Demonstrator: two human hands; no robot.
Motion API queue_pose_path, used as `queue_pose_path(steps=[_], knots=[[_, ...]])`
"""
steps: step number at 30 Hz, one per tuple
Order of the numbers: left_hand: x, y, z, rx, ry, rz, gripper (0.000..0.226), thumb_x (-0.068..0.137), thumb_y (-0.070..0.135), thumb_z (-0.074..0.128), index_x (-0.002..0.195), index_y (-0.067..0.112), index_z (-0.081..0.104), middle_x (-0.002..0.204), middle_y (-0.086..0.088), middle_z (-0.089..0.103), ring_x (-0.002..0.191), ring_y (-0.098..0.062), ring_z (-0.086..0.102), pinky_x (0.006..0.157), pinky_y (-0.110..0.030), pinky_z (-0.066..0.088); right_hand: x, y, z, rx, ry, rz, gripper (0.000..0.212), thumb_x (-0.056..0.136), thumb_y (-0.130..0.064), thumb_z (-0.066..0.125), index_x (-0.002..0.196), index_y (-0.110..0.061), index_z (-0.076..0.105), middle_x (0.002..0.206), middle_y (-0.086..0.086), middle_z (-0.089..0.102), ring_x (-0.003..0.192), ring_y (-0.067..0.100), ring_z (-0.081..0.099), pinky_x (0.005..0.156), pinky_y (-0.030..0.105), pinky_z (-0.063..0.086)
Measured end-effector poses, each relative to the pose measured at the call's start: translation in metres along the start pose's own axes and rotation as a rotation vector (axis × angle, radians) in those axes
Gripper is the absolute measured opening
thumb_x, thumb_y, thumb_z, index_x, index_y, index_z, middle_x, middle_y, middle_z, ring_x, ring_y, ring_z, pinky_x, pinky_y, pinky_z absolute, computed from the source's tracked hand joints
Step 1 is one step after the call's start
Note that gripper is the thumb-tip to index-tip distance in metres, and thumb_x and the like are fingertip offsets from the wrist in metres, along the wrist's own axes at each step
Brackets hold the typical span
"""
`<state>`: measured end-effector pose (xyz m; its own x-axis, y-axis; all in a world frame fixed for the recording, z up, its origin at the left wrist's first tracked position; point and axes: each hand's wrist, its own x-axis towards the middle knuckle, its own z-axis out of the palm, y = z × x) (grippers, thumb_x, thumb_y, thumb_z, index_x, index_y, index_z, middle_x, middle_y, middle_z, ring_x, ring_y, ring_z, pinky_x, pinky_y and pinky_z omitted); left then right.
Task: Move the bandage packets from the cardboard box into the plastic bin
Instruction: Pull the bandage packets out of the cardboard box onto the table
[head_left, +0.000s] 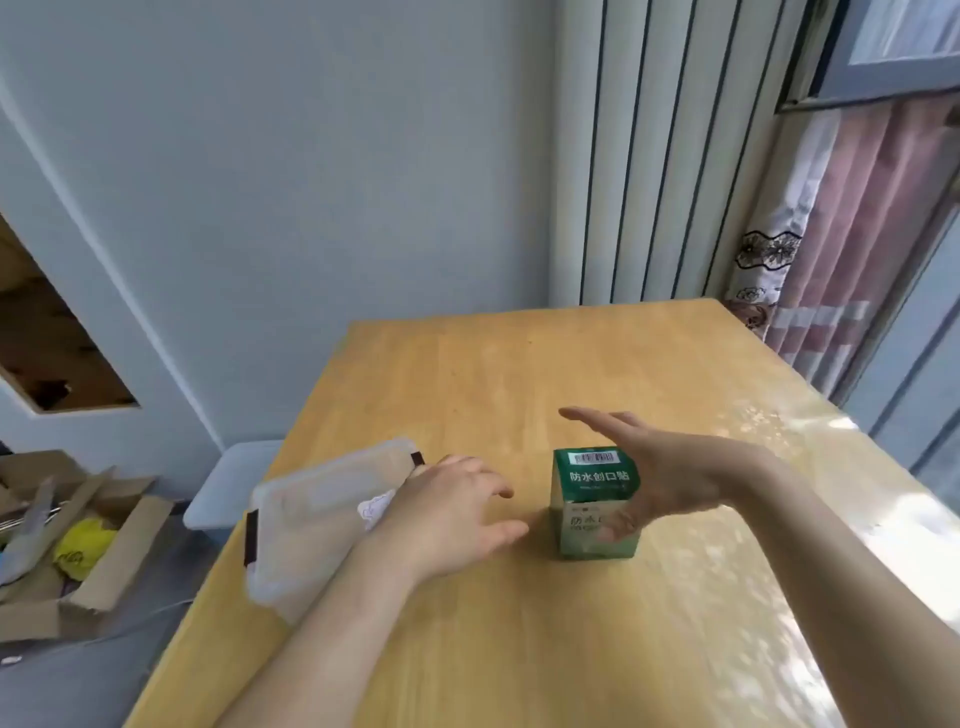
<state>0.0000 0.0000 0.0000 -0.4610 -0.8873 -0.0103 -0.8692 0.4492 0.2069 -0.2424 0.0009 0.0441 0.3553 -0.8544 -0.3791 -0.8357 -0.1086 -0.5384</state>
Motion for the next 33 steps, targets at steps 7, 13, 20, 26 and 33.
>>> queue_pose_path(steps=[7,13,20,26,33], knots=[[-0.012,-0.020,0.043,0.152,0.391,0.137,0.029,0.094,0.028,0.044,0.111,0.029,0.068,0.103,0.007,0.071,0.100,-0.019,0.059,0.090,-0.030,0.043,0.012,0.035,0.053,0.486,0.359,-0.228,0.091,0.070,-0.003,0.081,0.138,-0.041,0.034,0.125,0.002,0.051,0.110,0.022,0.059,0.076,0.034,0.060],[-0.018,0.010,0.055,-0.669,0.674,0.109,0.038,0.088,0.042,0.054,0.124,0.032,0.060,0.120,0.016,0.062,0.112,0.006,0.053,0.094,-0.016,0.044,0.029,0.028,0.096,1.170,0.560,-0.231,0.067,0.064,-0.036,0.078,0.124,-0.013,0.059,0.101,0.012,0.074,0.092,0.029,0.071,0.091,0.047,0.053],[0.002,0.033,0.049,-0.831,0.564,0.023,0.032,0.090,0.021,0.065,0.118,0.034,0.060,0.116,0.017,0.061,0.108,-0.002,0.058,0.096,-0.032,0.049,0.028,0.007,0.108,1.177,0.424,-0.259,0.022,0.095,-0.037,0.054,0.109,-0.028,0.069,0.101,-0.001,0.073,0.092,0.022,0.071,0.081,0.044,0.058],[-0.008,0.032,0.059,-0.860,0.614,-0.037,0.026,0.090,0.022,0.064,0.112,0.035,0.061,0.114,0.019,0.059,0.105,0.002,0.057,0.093,-0.033,0.052,0.031,0.012,0.114,1.014,0.525,-0.270,0.057,0.082,-0.032,0.073,0.133,-0.036,0.049,0.118,-0.003,0.066,0.092,0.010,0.071,0.084,0.038,0.057],[-0.011,0.037,0.058,-0.349,0.958,0.056,0.006,0.082,0.024,0.070,0.085,0.020,0.073,0.089,0.008,0.061,0.085,-0.013,0.058,0.077,-0.024,0.045,0.022,0.011,0.111,0.970,0.649,-0.344,0.035,0.081,-0.034,0.073,0.113,-0.040,0.062,0.107,0.001,0.069,0.086,0.010,0.071,0.063,0.023,0.054]])
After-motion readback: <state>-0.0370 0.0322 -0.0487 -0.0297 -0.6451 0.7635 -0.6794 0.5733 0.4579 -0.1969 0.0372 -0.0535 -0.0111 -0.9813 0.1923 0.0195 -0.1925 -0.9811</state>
